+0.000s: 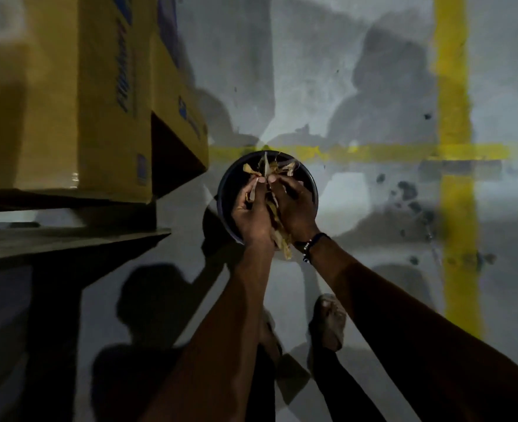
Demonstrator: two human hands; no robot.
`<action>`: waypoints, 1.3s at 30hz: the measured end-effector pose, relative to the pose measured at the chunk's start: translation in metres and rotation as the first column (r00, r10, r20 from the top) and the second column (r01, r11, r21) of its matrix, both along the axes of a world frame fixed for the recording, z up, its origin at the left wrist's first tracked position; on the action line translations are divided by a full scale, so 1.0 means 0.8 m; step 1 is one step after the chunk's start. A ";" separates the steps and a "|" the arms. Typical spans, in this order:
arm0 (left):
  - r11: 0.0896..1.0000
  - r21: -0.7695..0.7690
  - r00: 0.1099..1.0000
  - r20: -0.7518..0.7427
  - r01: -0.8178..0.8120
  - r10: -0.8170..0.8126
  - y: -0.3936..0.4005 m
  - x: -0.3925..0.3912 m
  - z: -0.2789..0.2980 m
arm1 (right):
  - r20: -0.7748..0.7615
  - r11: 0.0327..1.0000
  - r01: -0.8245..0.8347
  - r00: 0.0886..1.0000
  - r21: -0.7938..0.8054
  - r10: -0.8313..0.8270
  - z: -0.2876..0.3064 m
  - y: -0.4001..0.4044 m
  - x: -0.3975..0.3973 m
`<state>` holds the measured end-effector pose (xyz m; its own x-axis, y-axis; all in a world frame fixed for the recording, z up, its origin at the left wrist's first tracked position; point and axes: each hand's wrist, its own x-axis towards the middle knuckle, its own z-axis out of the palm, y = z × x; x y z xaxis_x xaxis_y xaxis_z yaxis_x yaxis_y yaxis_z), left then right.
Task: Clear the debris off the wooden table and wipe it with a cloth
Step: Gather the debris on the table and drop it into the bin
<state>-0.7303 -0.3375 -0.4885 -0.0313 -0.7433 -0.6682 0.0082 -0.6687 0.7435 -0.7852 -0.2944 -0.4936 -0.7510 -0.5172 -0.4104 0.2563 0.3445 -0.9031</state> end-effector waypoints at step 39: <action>0.817 -0.268 0.859 0.211 0.510 -0.467 0.015 0.034 0.080 | 0.410 0.977 0.005 0.908 -0.211 0.084 0.135 -0.004 -0.047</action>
<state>-0.7029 -0.3258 -0.4246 -0.3747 -0.8187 -0.4351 -0.3690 -0.2989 0.8801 -0.8231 -0.2978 -0.3852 -0.5130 -0.6479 -0.5631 0.6125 0.1833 -0.7689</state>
